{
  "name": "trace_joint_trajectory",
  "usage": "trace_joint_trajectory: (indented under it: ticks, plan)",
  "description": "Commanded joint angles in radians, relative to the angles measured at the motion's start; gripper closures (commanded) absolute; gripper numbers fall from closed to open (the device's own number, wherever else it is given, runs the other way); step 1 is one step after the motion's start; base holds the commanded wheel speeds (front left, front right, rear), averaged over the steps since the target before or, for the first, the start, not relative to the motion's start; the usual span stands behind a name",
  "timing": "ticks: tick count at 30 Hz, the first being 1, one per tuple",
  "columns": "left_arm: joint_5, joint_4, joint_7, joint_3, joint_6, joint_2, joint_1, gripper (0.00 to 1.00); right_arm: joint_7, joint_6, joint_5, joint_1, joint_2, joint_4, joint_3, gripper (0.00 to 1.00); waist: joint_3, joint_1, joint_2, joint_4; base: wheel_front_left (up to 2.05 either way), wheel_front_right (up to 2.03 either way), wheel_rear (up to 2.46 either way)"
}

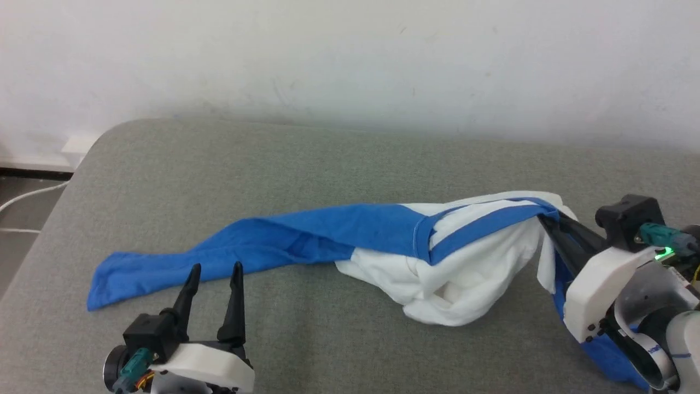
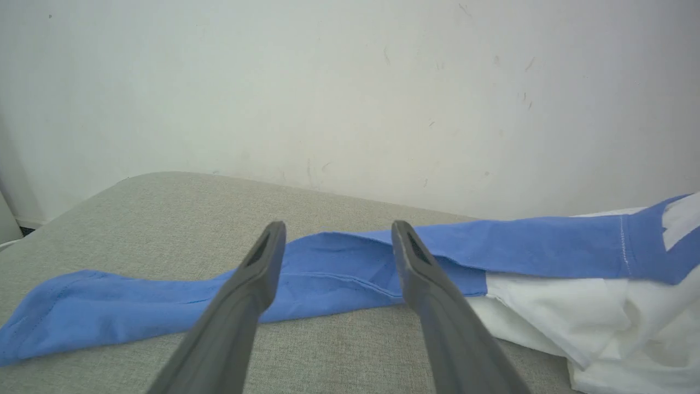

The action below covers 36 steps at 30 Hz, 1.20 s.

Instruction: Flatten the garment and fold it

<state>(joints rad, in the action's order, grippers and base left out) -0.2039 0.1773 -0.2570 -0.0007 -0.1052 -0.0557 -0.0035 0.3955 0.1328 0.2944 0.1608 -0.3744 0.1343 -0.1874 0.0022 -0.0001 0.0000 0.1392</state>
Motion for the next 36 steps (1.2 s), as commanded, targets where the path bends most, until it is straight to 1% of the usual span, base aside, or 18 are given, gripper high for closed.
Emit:
trace_joint_trajectory:
  ticks: [1,5,8,13,15,19,21,22,25,29,30,31,32,33,36]
  plan:
    - [0.009,0.001,-0.005,0.001,-0.007,0.003,0.002,0.0,0.016,-0.002,0.022,-0.01,0.003,0.034,0.007,1.0,-0.009,0.0001,0.0,-0.007,0.0,0.0,0.0]
    - [0.011,0.003,-0.005,-0.002,-0.01,0.003,0.006,0.0,0.083,-0.002,0.126,-0.013,0.039,0.083,0.054,1.0,-0.012,0.0001,0.0,-0.003,0.0,0.0,0.0]
    - [0.013,0.006,-0.005,-0.016,-0.012,0.004,0.004,0.0,0.141,-0.002,0.131,0.013,0.003,0.085,0.066,1.0,-0.002,0.0001,0.0,0.013,0.0,0.0,0.0]
    - [0.011,0.013,-0.005,-0.031,-0.015,0.004,-0.015,0.0,0.143,-0.002,0.111,0.115,-0.033,0.019,0.104,1.0,0.025,0.0001,0.0,0.055,0.0,0.0,0.0]
    - [0.008,0.009,-0.005,-0.027,-0.016,0.004,-0.023,0.0,0.14,-0.002,0.107,0.161,-0.045,-0.014,0.104,1.0,0.044,0.0001,0.0,0.065,0.0,0.0,0.0]
    - [0.006,0.012,-0.005,-0.034,-0.017,0.005,-0.043,0.0,0.163,-0.002,0.094,0.245,-0.085,-0.118,0.066,1.0,0.085,0.0001,0.0,0.088,0.0,0.0,0.0]
    - [0.005,0.016,-0.005,-0.04,-0.018,0.005,-0.058,0.0,0.175,-0.002,0.107,0.278,-0.091,-0.184,0.036,1.0,0.105,0.0001,0.0,0.101,0.0,0.0,0.0]
    - [0.005,0.016,-0.005,-0.04,-0.018,0.005,-0.058,0.0,0.175,-0.002,0.107,0.278,-0.091,-0.184,0.036,1.0,0.105,0.0001,0.0,0.101,0.0,0.0,0.0]
    - [0.0,0.02,-0.005,-0.049,-0.019,0.005,-0.081,0.0,0.164,-0.002,0.109,0.326,-0.102,-0.291,-0.009,1.0,0.13,0.0001,0.0,0.123,0.0,0.0,0.0]
    - [-0.015,0.025,-0.005,-0.065,-0.018,0.005,-0.102,0.0,0.116,-0.002,0.097,0.389,-0.1,-0.455,-0.045,1.0,0.155,0.0001,0.0,0.142,0.0,0.0,0.0]
    - [-0.017,0.027,-0.005,-0.07,-0.017,0.005,-0.106,0.0,0.105,-0.002,0.088,0.401,-0.101,-0.498,-0.055,0.98,0.161,0.0001,0.0,0.148,0.0,0.0,0.0]
    - [-0.019,0.029,-0.005,-0.075,-0.017,0.005,-0.111,0.0,0.091,-0.002,0.073,0.412,-0.103,-0.541,-0.068,0.6,0.164,0.0001,0.0,0.151,0.0,0.0,0.0]
    - [-0.021,0.032,-0.005,-0.079,-0.016,0.005,-0.115,0.0,0.075,-0.002,0.056,0.422,-0.106,-0.58,-0.081,0.6,0.166,0.0001,0.0,0.155,0.0,0.0,0.0]
    - [-0.022,0.034,-0.005,-0.082,-0.015,0.005,-0.118,0.0,0.054,-0.002,0.041,0.432,-0.107,-0.615,-0.089,0.0,0.167,0.0001,0.0,0.157,0.0,0.0,0.0]
    - [-0.025,0.037,-0.005,-0.085,-0.011,0.005,-0.122,0.0,-0.004,-0.002,0.029,0.454,-0.095,-0.694,-0.104,0.0,0.163,0.0001,0.0,0.154,0.0,0.0,0.0]
